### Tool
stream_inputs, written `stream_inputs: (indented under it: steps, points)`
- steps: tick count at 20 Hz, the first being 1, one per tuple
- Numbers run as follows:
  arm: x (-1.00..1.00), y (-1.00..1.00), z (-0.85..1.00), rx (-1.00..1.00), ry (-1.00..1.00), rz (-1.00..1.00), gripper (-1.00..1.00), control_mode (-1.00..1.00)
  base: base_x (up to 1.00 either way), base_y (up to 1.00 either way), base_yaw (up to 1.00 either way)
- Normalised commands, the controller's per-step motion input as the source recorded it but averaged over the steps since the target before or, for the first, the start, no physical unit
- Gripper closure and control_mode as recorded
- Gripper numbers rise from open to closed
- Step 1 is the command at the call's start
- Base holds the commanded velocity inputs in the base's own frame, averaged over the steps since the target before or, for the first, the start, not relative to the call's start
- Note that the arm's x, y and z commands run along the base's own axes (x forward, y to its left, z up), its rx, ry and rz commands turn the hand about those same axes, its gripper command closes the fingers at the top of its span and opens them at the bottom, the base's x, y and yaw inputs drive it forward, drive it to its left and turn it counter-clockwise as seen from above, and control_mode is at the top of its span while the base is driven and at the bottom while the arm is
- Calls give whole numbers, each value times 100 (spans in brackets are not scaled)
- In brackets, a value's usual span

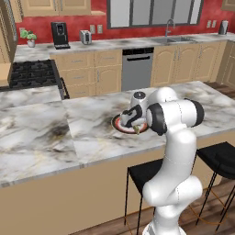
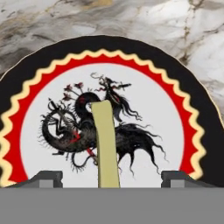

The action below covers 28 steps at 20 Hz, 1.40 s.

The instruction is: Retrieve the butter from the fridge and place it on a plate on the dining table. Then retrieve the butter knife by the fridge and place it near the plate.

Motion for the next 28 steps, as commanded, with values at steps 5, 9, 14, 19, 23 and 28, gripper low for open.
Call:
stream_inputs:
  steps: [5, 9, 14, 19, 23, 28]
  points:
    - [0, 0, 3, -1, 1, 0, -100, -100, 0, 0, 0]
    - [-15, 0, 41, -13, 10, 0, -100, -100, 0, 0, 0]
    - [-59, 0, 96, -3, 23, 0, -100, -100, 0, 0, 0]
    - [-97, -12, 65, 4, 20, 0, -100, -100, 0, 0, 0]
    - [-100, -24, 53, 2, 14, 0, -100, -100, 0, 0, 0]
    - [-100, -24, 27, 5, 6, 0, -100, -100, 0, 0, 0]
